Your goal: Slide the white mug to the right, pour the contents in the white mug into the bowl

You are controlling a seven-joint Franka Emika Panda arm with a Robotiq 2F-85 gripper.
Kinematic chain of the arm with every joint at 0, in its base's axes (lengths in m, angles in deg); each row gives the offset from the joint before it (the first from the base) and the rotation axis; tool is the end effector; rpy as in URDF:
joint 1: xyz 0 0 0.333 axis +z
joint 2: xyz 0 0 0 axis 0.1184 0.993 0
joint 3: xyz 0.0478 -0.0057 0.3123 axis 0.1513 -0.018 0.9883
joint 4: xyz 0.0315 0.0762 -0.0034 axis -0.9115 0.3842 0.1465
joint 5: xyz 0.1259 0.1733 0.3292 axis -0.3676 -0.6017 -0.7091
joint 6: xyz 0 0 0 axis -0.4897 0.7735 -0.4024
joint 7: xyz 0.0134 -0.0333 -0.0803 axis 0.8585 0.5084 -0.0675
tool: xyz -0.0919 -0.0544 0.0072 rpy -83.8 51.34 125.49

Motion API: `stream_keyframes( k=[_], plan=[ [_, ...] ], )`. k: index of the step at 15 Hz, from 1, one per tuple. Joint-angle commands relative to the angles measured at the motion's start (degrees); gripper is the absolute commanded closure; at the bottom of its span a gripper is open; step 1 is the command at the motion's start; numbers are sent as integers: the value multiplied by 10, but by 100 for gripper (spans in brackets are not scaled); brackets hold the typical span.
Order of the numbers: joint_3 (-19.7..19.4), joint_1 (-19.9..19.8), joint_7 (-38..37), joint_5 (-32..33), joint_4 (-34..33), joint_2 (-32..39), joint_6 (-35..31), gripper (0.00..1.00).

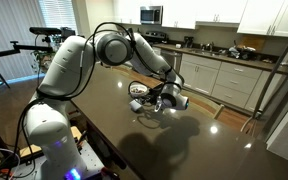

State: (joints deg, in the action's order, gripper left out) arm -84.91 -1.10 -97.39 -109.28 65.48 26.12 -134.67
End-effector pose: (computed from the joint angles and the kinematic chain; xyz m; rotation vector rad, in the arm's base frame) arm 0.5511 -0.0684 0.1987 -1.5158 1.3263 1.2703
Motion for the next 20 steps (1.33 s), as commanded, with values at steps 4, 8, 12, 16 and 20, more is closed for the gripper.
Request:
stream_keyframes(
  k=[4,8,12,16,20],
  plan=[
    [2,-1,1,-1,2,-15,8,93],
    [4,1,-1,-1,-2,-17,9,93],
    [6,2,-1,0,-6,-21,8,93],
    [9,4,0,2,-7,-23,6,93],
    [11,10,1,2,-6,-26,4,93]
  ],
)
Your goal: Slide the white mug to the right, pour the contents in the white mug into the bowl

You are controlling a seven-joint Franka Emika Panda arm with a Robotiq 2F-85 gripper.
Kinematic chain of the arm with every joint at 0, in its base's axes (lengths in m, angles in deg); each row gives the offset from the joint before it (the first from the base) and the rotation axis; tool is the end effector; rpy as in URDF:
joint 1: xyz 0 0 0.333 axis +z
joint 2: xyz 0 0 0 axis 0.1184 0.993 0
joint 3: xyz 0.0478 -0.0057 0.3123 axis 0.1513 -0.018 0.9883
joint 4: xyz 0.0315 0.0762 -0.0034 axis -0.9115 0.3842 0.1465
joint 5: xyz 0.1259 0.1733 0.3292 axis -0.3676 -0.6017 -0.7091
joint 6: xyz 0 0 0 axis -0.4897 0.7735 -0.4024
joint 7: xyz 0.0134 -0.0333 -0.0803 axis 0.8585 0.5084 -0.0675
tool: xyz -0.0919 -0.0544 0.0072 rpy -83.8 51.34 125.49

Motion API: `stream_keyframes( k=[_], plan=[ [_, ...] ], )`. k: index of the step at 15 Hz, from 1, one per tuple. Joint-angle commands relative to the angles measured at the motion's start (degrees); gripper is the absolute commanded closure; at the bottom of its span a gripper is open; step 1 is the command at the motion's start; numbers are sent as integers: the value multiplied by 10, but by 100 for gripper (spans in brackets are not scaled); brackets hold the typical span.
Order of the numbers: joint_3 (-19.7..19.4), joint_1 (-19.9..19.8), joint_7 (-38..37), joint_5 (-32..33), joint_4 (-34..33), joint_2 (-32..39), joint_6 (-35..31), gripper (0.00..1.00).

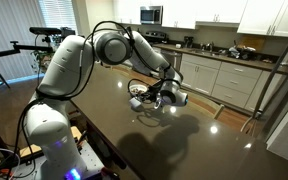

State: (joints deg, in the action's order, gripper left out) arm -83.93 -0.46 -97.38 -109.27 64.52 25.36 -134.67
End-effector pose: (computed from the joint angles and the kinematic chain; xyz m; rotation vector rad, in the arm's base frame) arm 0.5600 -0.0544 0.2113 -1.5499 1.2876 1.2607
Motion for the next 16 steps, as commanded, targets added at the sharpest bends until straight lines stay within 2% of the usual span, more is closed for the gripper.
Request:
stream_keyframes(
  k=[1,8,16],
  plan=[
    [1,6,1,2,4,-20,3,93],
    [0,21,-3,13,4,-40,-8,93],
    [-3,20,-12,37,-25,-43,-11,93]
  ],
)
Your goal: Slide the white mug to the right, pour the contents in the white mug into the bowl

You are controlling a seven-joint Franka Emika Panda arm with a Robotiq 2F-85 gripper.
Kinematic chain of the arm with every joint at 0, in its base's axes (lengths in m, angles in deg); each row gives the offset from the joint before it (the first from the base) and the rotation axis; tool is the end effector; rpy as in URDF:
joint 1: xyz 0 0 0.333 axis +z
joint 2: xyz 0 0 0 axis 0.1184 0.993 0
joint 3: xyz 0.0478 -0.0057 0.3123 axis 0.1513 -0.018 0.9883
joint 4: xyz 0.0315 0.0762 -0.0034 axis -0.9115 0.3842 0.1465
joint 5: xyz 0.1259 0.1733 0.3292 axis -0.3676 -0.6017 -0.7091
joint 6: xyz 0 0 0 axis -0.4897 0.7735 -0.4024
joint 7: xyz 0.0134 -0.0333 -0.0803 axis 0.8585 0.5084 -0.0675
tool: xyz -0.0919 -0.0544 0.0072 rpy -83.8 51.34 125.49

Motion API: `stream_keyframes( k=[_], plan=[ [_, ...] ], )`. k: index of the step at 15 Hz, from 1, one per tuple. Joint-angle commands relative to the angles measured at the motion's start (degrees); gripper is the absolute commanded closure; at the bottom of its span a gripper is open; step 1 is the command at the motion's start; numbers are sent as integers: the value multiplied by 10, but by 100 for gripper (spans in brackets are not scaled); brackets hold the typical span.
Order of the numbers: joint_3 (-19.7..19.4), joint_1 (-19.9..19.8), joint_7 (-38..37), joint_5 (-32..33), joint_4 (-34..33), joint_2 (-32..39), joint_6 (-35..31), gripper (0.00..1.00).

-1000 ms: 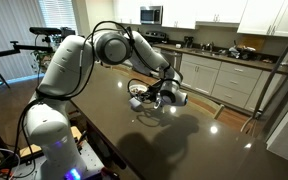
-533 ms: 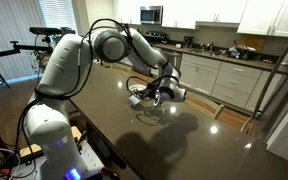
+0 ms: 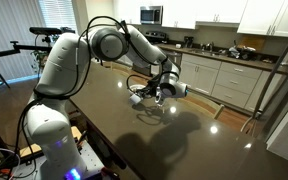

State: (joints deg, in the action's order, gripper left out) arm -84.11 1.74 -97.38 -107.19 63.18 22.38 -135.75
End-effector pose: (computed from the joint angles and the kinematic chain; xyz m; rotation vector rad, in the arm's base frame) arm 0.5727 -0.0394 0.2448 -1.6611 1.2475 1.2030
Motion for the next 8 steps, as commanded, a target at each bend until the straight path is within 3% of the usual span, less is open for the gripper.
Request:
stream_keyframes(
  k=[1,8],
  plan=[
    [-1,-2,-12,20,-18,-12,0,94],
    [5,-2,-11,22,-48,-7,2,93]
  ],
)
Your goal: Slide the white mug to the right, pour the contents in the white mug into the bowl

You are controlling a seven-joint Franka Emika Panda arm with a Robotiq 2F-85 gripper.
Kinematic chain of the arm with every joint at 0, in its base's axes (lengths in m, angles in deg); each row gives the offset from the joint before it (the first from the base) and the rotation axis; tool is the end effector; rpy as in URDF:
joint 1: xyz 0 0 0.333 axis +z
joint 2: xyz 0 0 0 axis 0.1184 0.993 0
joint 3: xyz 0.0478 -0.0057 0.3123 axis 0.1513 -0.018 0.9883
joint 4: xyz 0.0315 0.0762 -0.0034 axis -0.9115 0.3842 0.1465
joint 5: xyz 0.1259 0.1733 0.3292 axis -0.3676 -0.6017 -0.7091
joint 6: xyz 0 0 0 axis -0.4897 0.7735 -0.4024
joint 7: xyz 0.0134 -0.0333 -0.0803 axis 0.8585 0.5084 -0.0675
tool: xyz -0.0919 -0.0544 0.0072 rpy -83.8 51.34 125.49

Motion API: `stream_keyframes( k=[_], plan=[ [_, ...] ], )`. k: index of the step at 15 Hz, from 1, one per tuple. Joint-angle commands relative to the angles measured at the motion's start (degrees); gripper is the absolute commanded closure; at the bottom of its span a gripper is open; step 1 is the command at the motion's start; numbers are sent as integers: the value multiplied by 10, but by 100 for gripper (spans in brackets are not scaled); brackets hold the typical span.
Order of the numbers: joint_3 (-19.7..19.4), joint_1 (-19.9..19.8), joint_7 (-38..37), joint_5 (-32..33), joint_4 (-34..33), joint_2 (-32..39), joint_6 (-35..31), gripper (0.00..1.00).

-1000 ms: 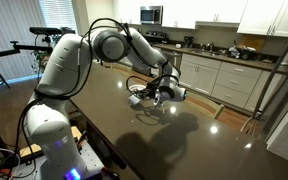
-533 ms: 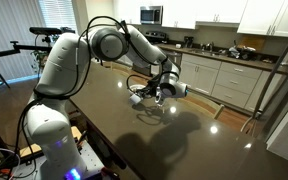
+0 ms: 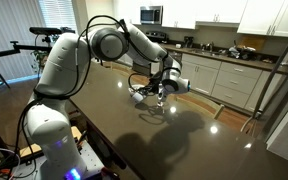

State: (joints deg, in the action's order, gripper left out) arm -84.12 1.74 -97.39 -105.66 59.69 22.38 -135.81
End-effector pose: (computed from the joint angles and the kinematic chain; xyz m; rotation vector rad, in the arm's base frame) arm 0.5887 -0.0433 0.2636 -1.7251 1.2251 1.1501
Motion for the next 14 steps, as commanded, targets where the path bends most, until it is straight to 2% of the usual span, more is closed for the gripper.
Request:
stream_keyframes(
  k=[1,14],
  plan=[
    [6,-2,-11,7,-16,-7,2,93],
    [27,8,-4,7,-48,-8,0,93]
  ],
)
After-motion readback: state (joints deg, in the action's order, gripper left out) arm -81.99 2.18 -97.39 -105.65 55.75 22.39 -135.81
